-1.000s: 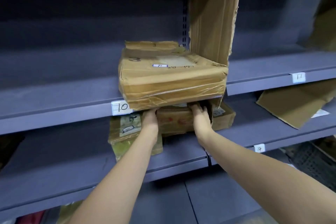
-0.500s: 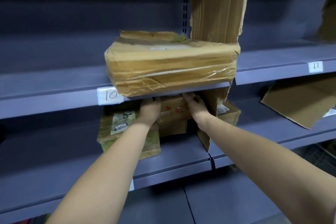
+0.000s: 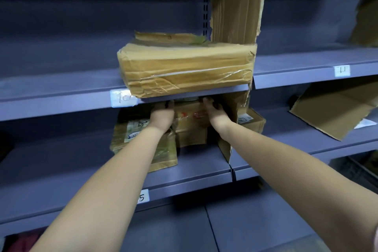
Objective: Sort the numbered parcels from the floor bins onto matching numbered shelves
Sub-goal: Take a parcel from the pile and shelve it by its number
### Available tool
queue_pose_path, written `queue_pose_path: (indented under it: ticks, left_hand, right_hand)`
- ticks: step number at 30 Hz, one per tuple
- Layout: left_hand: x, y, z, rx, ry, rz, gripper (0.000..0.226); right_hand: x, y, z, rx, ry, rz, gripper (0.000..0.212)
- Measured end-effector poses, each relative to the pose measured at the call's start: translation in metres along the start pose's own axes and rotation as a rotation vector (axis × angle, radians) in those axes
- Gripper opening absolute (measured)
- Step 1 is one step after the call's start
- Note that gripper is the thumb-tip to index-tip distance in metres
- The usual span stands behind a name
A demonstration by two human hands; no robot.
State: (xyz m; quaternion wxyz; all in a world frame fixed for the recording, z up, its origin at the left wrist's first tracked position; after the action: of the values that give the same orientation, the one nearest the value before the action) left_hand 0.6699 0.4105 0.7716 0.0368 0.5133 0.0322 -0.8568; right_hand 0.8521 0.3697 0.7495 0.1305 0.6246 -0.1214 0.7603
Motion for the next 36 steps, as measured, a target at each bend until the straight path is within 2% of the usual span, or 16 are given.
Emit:
queue_pose_path:
  ticks: [4,7,9,15,18,24,31,36]
  left_hand:
    - [-0.001,0.029,0.018,0.032,-0.02,0.12,0.038]
    - [-0.004,0.06,0.026,0.078,-0.038,0.185,0.027]
    - [-0.015,0.089,0.026,0.184,-0.113,0.194,0.025]
    - [-0.083,0.179,0.006,0.566,-0.269,0.116,0.017]
    - [-0.129,0.208,0.0,0.629,-0.325,-0.001,0.029]
    - [-0.218,0.244,-0.035,0.653,-0.45,-0.294,0.038]
    - [-0.281,0.317,-0.117,0.761,-0.627,-0.629,0.051]
    - [-0.31,0.367,-0.187,0.826,-0.612,-0.72,0.047]
  right_hand:
    - [0.008,0.023,0.011,0.06,0.1,0.001,0.055]
    - [0.019,0.054,0.026,0.151,0.17,-0.07,0.061]
    - [0.026,0.077,0.037,0.216,0.211,-0.143,0.063]
    - [0.082,0.138,0.096,0.252,0.288,-0.203,0.034]
    - [0.112,0.165,0.134,0.222,0.353,-0.151,0.029]
    - [0.147,0.205,0.225,0.08,0.525,-0.036,0.049]
    - [0.136,0.259,0.342,-0.009,0.813,-0.046,0.058]
    - [0.115,0.287,0.431,-0.058,0.983,-0.078,0.059]
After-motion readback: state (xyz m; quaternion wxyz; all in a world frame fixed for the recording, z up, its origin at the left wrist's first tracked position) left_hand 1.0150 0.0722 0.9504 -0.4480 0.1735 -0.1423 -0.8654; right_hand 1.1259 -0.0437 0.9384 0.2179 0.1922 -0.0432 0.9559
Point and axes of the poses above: each hand's wrist, its own y-axis away from the middle knuckle, its own z-axis out of the back of the hand, x = y × z, the point moved 7 cm from there along -y, towards the middle knuckle, and after that the axes turned 7 degrees about z, right-handed, at the moved point
